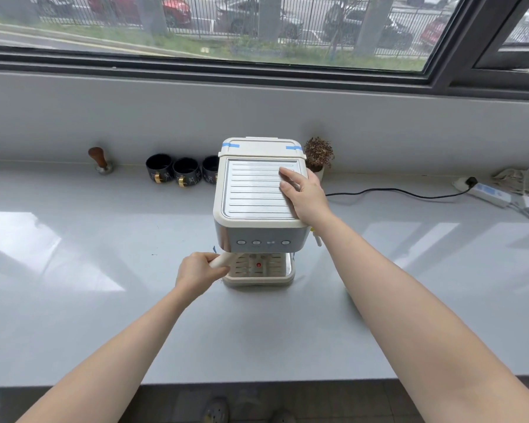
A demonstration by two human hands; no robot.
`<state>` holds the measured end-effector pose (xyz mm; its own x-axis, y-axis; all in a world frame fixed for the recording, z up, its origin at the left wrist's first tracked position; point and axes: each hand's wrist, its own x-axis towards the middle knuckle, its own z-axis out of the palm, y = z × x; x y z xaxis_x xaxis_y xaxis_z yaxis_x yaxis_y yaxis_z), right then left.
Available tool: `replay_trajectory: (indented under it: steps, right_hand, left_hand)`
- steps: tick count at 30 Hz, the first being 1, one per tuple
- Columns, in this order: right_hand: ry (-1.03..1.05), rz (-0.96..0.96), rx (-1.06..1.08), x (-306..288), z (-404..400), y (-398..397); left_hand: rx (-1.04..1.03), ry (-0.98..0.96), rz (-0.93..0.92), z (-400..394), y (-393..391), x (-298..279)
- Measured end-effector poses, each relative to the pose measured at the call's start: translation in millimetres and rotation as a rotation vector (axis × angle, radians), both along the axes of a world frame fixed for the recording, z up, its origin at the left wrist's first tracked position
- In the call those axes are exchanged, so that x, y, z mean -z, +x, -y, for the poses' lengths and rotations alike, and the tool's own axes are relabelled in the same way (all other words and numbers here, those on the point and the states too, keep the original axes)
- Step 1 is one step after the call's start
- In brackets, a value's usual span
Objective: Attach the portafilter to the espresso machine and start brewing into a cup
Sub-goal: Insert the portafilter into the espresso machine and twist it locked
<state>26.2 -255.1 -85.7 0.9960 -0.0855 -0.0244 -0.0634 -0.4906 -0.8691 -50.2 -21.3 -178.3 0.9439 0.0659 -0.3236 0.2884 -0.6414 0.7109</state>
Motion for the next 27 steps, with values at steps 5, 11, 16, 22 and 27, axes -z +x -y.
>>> replay_trajectory:
  steps: [5,11,16,22,27]
  right_hand:
    - [-0.004,0.003,0.007,2,1,1]
    - [0.013,0.006,0.010,4,-1,1]
    - [0.011,0.001,0.001,3,0,2]
    - [0.030,0.002,0.013,5,-2,3]
    - [0.032,-0.002,0.023,7,-2,3]
  left_hand:
    - [0.025,-0.037,-0.022,-2,2,-1]
    - [0.047,-0.067,-0.062,-7,5,-5]
    - [0.095,-0.116,-0.059,-17,15,-11]
    - [0.077,-0.139,-0.056,-12,10,-5]
    - [-0.023,-0.130,-0.017,2,-3,3]
